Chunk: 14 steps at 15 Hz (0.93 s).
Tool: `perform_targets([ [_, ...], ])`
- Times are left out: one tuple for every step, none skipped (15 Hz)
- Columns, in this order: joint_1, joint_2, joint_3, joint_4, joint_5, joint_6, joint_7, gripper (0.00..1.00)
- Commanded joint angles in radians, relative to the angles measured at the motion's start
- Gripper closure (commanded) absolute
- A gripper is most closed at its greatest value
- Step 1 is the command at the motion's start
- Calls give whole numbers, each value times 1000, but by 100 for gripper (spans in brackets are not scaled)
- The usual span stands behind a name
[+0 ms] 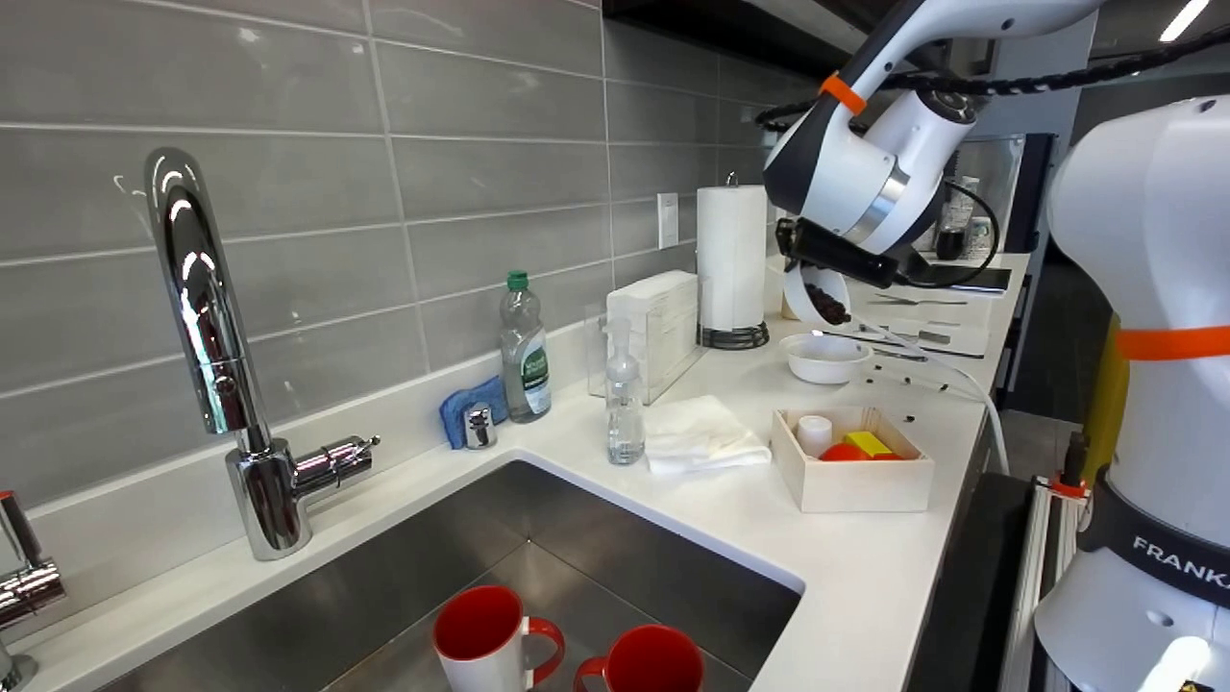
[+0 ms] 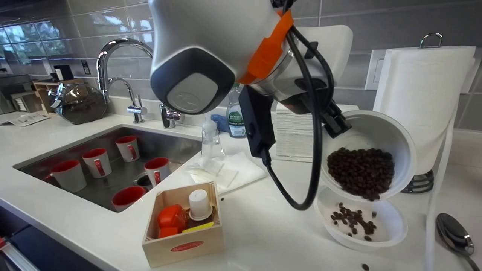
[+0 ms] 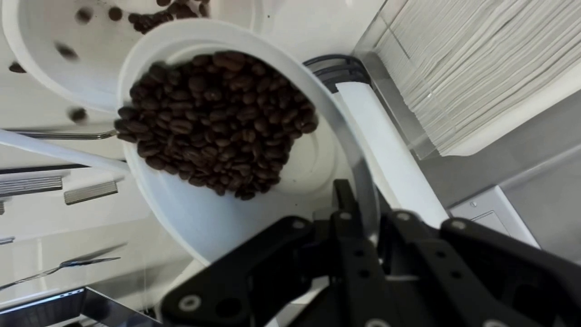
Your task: Move some objects from the bowl on the left into the bowl on the right
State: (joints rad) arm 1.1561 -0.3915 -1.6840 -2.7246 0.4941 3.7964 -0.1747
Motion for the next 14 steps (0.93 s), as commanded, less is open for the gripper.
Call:
perform_targets([
  [121, -10, -91, 76, 22, -11, -9, 100],
  [148, -12, -111, 91, 25, -14, -12, 100],
  [178, -14, -133, 107, 27, -16, -15, 100],
  [205, -17, -153, 120, 28, -17, -18, 100],
  [233, -19, -174, 130, 28, -11, -20, 100],
  [255, -22, -192, 135, 26, -4, -22, 100],
  [274, -28, -207, 140, 21, 5, -21, 100],
  [287, -30, -219, 137, 13, 16, -21, 100],
  [298, -31, -229, 136, 7, 24, -19, 100],
  [301, -33, -232, 128, -1, 36, -14, 100],
  [303, -35, -235, 121, -9, 49, -10, 100],
  [300, -39, -232, 113, -20, 68, -3, 100],
  [294, -44, -228, 107, -31, 86, 2, 100],
  [290, -50, -227, 102, -39, 103, 5, 100],
])
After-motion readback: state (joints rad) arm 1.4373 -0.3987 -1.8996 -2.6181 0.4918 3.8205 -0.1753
